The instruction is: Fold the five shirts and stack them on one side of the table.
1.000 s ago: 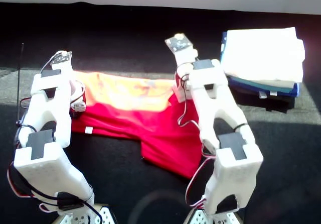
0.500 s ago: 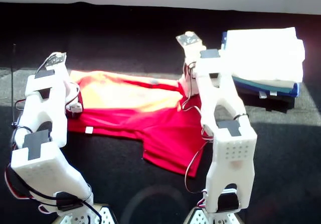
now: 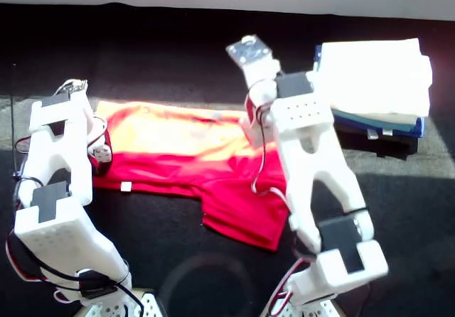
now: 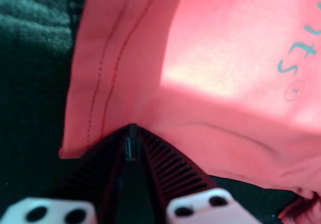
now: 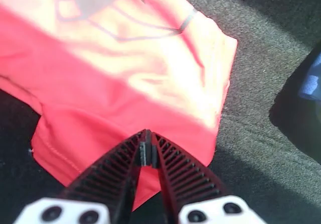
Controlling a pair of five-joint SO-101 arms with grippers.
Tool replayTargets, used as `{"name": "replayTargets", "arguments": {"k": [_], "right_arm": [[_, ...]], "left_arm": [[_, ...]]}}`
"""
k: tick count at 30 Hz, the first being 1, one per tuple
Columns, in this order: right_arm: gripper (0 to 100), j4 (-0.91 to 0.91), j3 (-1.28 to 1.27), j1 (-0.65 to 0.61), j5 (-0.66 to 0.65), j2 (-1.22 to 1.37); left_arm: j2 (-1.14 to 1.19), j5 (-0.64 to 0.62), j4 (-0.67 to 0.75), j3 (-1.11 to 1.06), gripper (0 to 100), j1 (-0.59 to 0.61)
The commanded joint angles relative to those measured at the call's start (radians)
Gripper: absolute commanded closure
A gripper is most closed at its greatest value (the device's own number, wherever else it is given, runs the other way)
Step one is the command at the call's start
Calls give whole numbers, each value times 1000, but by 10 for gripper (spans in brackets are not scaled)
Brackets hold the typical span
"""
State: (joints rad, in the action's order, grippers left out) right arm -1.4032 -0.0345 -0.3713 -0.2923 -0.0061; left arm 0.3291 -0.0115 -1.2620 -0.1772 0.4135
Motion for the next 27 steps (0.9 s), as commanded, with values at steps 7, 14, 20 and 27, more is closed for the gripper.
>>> {"name": "replayTargets", "arguments": {"k": [7, 14, 20, 27], "right_arm": [[993, 274, -670, -211, 6, -334], [993, 424, -834, -237, 8, -332], [993, 420, -918, -283, 2, -343], [993, 282, -883, -321, 2, -390]], "left_arm": [[-90, -3, 97, -111, 990, 16], [-110, -3, 107, -137, 990, 16], [-110, -3, 146, -143, 990, 16], [-122, -8, 141, -122, 990, 16]]}}
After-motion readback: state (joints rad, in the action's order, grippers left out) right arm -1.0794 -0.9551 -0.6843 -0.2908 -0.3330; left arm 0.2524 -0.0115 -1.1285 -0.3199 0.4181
